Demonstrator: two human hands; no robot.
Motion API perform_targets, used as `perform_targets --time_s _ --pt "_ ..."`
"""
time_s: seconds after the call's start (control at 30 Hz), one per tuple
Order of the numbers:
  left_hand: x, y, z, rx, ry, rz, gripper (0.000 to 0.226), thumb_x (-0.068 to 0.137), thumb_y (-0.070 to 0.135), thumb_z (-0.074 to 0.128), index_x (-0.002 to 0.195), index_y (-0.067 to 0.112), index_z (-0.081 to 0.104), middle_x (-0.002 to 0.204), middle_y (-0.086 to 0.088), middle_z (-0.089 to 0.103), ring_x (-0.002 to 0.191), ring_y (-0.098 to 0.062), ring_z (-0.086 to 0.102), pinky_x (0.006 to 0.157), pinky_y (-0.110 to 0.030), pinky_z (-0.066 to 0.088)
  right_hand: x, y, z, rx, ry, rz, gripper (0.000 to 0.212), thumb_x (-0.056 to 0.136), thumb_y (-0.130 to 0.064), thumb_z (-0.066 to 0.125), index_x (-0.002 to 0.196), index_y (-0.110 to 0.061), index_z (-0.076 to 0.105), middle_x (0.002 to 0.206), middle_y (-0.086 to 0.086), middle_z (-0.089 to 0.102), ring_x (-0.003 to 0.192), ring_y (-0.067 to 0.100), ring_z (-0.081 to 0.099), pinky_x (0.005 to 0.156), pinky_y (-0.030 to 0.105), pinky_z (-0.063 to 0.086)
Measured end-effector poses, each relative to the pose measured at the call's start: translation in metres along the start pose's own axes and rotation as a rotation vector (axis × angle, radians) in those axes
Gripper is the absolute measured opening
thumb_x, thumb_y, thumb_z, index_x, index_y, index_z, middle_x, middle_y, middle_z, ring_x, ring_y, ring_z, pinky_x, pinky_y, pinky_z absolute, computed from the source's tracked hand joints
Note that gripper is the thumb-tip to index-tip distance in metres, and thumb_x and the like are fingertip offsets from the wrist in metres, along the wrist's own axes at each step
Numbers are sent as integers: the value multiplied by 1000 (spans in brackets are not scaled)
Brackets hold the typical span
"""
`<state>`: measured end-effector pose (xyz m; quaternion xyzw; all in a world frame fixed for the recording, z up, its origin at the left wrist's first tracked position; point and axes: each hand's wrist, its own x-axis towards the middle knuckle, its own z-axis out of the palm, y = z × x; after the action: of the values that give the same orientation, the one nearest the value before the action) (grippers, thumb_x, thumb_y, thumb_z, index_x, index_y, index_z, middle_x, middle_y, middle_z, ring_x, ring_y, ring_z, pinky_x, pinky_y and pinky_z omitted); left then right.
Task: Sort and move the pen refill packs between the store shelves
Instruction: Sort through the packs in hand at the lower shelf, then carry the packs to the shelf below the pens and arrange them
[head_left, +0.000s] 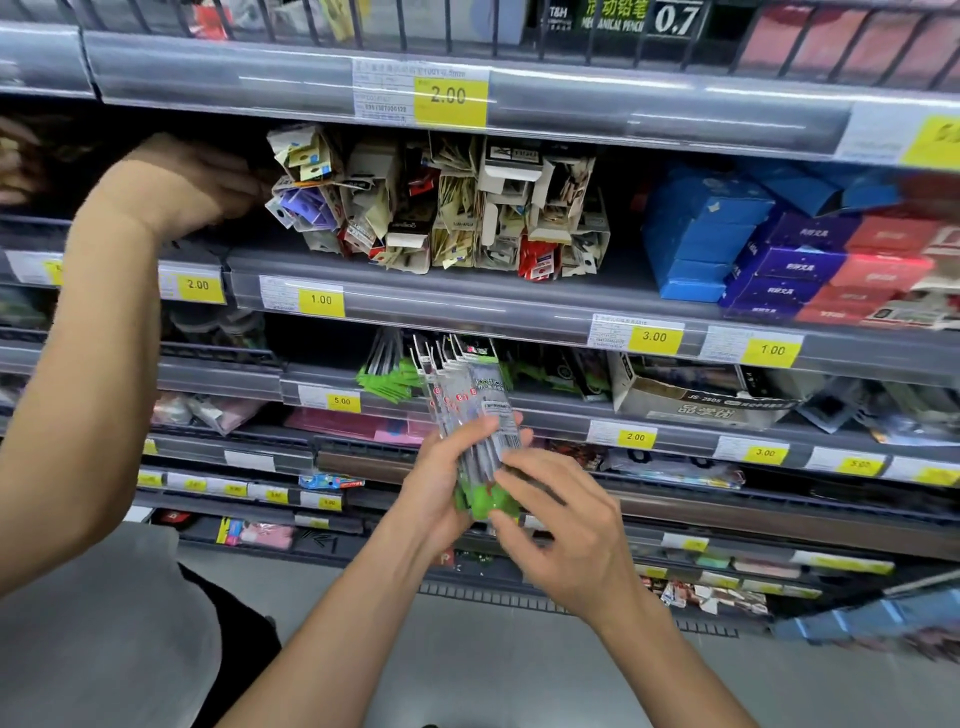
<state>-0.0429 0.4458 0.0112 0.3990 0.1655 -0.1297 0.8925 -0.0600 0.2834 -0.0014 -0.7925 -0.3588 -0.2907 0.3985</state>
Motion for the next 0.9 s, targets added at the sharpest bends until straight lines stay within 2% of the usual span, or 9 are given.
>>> perform_targets --time_s 0.1,0.23,0.33,0.43,0.57,0.63,0.7,0.8,0.9 --pt "-13 3 3 -6 -27 10 35 76 17 79 107 2 80 114 -28 75 95 -36 76 83 -49 62 8 -17 -14 247 120 299 20 97 -12 66 114 -3 74 112 3 76 103 17 72 85 33 59" --pt "-33 5 17 -22 -65 42 30 74 17 74 101 8 83 110 -25 77 95 -36 77 74 -47 63 23 -36 -39 464 250 696 27 87 1 77 102 -20 74 101 2 67 89 11 69 74 21 57" --pt "-45 4 37 -26 -98 46 38 75 15 75 111 5 77 111 -26 75 91 -39 77 76 -51 64 22 -51 -64 438 150 664 23 82 -8 83 101 -21 78 101 0 63 84 15 66 67 28 59" --pt "-50 -5 69 75 -94 29 40 70 20 83 107 5 79 114 -27 74 93 -38 75 90 -55 60 9 -61 -90 293 93 593 30 80 -22 84 110 -19 79 106 0 61 92 17 65 66 26 57" --pt "-52 -32 127 146 -141 35 29 71 19 87 98 13 83 102 -18 79 85 -31 79 63 -36 62 -5 -55 -149 140 129 649 44 78 -48 84 119 -35 73 108 -14 59 91 15 64 68 31 58" --pt "-54 -51 162 171 -176 31 34 71 26 85 104 15 82 100 -9 81 84 -23 80 58 -29 61 -13 -47 -185 9 125 665 56 72 -65 78 120 -35 73 108 -17 60 97 14 64 71 34 58" --pt "-56 -73 200 177 -215 34 49 74 30 84 120 15 77 111 -6 81 96 -19 79 67 -30 64 -22 -39 -224 -104 126 675 66 68 -74 74 121 -34 74 105 -19 60 98 11 63 76 35 57" --pt "-57 -114 257 156 -289 26 58 83 30 80 136 11 68 130 -18 73 119 -35 71 97 -52 59 -38 -24 -286 -214 111 723 68 68 -74 71 124 -35 71 102 -21 61 95 6 61 80 37 56" --pt "-52 -154 311 168 -310 -6 58 81 26 81 134 9 68 130 -22 71 115 -41 71 97 -59 58 -56 -5 -345 -251 154 772 60 69 -66 69 122 -37 71 97 -23 66 88 3 64 80 35 57"
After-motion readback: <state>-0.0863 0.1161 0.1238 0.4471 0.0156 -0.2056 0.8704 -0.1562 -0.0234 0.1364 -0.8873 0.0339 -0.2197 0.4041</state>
